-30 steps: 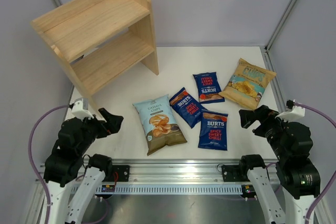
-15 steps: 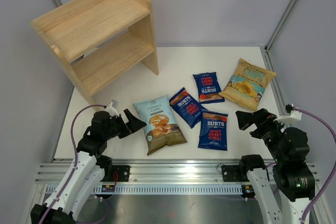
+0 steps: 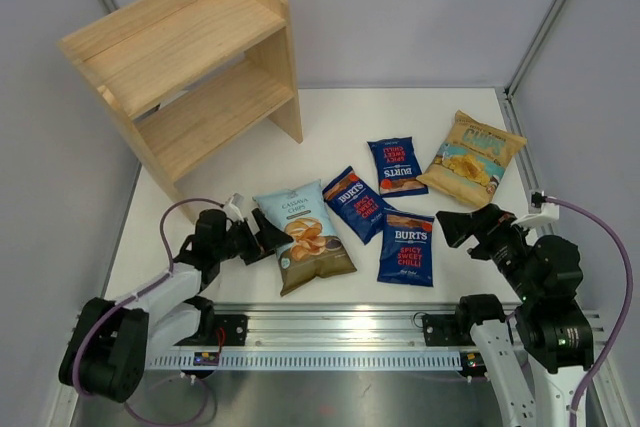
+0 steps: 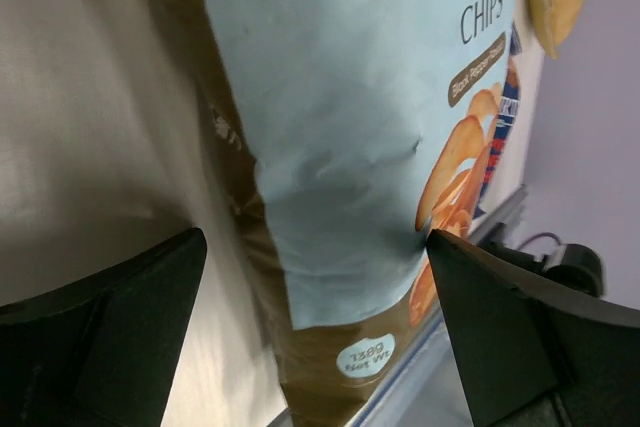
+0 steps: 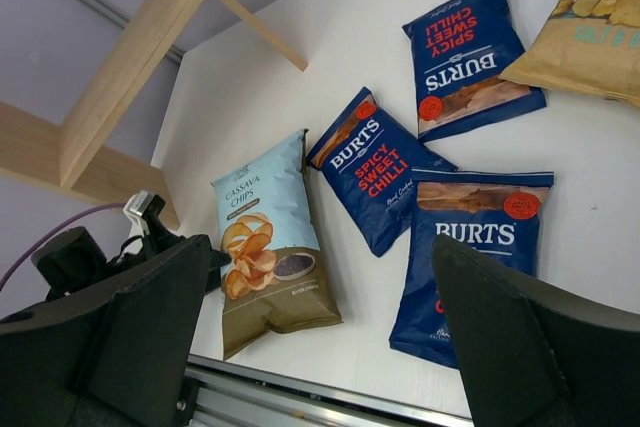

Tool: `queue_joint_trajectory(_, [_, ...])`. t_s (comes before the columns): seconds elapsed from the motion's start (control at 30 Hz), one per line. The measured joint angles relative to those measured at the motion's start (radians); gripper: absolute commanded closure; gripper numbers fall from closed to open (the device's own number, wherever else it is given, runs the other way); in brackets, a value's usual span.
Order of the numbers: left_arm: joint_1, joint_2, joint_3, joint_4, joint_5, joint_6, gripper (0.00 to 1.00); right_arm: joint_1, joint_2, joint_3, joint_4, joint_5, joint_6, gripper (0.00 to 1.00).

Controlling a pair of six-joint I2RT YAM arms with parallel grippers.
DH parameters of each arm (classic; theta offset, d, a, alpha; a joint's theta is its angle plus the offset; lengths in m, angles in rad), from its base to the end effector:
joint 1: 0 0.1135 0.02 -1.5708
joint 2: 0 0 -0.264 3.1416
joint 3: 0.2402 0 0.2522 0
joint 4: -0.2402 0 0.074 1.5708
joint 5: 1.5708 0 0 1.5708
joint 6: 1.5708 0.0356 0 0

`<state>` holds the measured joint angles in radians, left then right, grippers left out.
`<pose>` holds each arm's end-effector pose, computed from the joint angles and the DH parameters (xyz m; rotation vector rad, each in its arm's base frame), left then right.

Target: Place and organize the chips bags onto the shelf

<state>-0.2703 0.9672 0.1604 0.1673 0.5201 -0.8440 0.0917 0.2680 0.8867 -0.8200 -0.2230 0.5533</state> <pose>0.1563 -0.0617 0.1329 -0.3643 2.3478 -1.1575 0.0358 0.0112 0.3526 0.2527 1.7976 0.6598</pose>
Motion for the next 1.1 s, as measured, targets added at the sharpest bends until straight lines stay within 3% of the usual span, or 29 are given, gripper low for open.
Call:
queue_joint_trajectory(0.07, [-0.010, 0.076, -0.002, 0.098, 0.024, -0.020, 0.05, 0.000, 0.003, -0.013, 0.015, -0.017, 0.005, 0.01])
queue_joint_trajectory(0.17, [-0.026, 0.179, -0.015, 0.249, 0.039, -0.051, 0.23, 0.000, 0.008, -0.036, 0.037, -0.043, 0.010, 0.01])
queue_joint_trajectory(0.2, [-0.032, 0.209, -0.024, 0.295, 0.040, -0.058, 0.33, 0.000, 0.010, -0.046, 0.045, -0.053, 0.013, 0.00])
queue_joint_trajectory(0.27, [-0.044, 0.262, -0.040, 0.390, 0.045, -0.082, 0.41, 0.000, 0.015, -0.064, 0.052, -0.068, 0.018, 0.00])
queue_joint_trajectory(0.33, [-0.060, 0.300, -0.052, 0.483, 0.056, -0.110, 0.58, 0.000, 0.018, -0.079, 0.059, -0.081, 0.024, 0.00])
queue_joint_trajectory(0.53, [-0.102, 0.307, -0.082, 0.668, 0.060, -0.187, 0.76, 0.000, 0.026, -0.116, 0.099, -0.135, 0.042, 0.01])
queue_joint_trajectory(0.7, [-0.133, 0.134, -0.111, 0.592, -0.020, -0.227, 0.81, 0.000, 0.037, -0.229, 0.199, -0.240, 0.103, 0.01])
queue_joint_trajectory(0.93, [-0.173, -0.370, -0.084, 0.271, -0.180, -0.246, 0.77, 0.001, 0.075, -0.475, 0.428, -0.417, 0.293, 0.01])
queue_joint_trajectory(1.1, [-0.177, -0.459, 0.063, 0.101, -0.251, -0.250, 0.78, 0.055, 0.124, -0.587, 0.666, -0.480, 0.452, 0.01])
